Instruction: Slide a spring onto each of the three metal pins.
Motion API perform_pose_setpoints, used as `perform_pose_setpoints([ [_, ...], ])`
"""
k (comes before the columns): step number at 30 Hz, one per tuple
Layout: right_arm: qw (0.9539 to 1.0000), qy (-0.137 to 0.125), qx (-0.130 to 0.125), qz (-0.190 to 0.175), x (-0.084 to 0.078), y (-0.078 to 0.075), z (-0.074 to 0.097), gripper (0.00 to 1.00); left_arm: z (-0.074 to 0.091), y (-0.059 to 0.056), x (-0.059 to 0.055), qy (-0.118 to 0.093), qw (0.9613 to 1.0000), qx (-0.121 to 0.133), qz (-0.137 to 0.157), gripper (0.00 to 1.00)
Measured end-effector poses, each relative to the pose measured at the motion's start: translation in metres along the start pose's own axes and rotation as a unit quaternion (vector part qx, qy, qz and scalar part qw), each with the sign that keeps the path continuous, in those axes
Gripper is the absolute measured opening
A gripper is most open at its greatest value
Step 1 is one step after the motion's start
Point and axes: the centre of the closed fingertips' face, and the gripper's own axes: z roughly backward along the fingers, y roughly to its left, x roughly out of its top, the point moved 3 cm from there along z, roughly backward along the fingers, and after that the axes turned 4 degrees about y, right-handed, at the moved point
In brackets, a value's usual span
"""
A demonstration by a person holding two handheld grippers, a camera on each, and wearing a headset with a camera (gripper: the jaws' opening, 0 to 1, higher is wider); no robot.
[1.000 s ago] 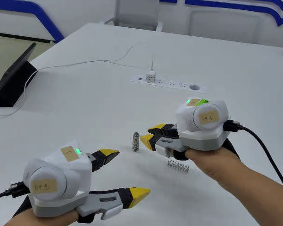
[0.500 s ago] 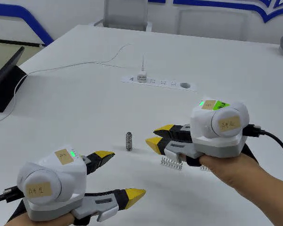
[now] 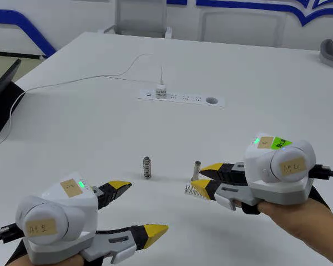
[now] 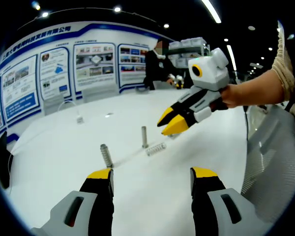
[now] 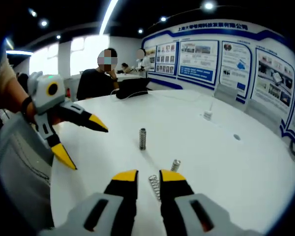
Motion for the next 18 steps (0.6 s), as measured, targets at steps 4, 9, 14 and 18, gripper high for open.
perform_pose_setpoints([
  [4, 0.9999, 0.011, -0.001, -0.004, -0.011, -0.001, -0.002, 0.18, 0.0, 0.0, -0.001, 0.002, 1.0, -0.001, -0.001, 0.64],
  [9, 0.9997, 0.022, -0.004, -0.008, -0.021, -0.006, -0.006, 0.18, -0.001, -0.001, -0.002, 0.005, 1.0, -0.002, -0.002, 0.64],
  [14, 0.9993, 0.036, -0.004, -0.009, -0.031, -0.01, -0.012, 0.18, -0.001, -0.002, -0.002, 0.007, 1.0, -0.004, -0.004, 0.63],
  [18, 0.9986, 0.05, -0.001, -0.017, -0.041, -0.014, -0.017, 0.18, -0.001, -0.001, -0.003, 0.009, 0.9999, -0.002, -0.004, 0.63],
])
